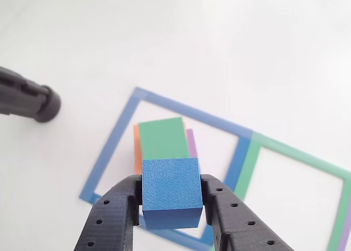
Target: Tower of hanoi
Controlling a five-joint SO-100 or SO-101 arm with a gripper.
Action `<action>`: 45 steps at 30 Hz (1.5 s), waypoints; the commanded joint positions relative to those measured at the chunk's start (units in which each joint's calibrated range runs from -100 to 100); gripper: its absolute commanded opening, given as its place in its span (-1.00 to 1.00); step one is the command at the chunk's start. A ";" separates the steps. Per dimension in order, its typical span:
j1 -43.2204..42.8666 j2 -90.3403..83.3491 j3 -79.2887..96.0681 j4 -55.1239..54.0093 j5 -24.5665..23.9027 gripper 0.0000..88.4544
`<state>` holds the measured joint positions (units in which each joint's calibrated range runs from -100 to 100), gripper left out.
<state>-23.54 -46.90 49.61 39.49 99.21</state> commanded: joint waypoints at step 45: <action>0.78 20.05 13.95 -46.73 0.79 -0.90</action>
<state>-23.45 -26.72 64.75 -5.62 99.41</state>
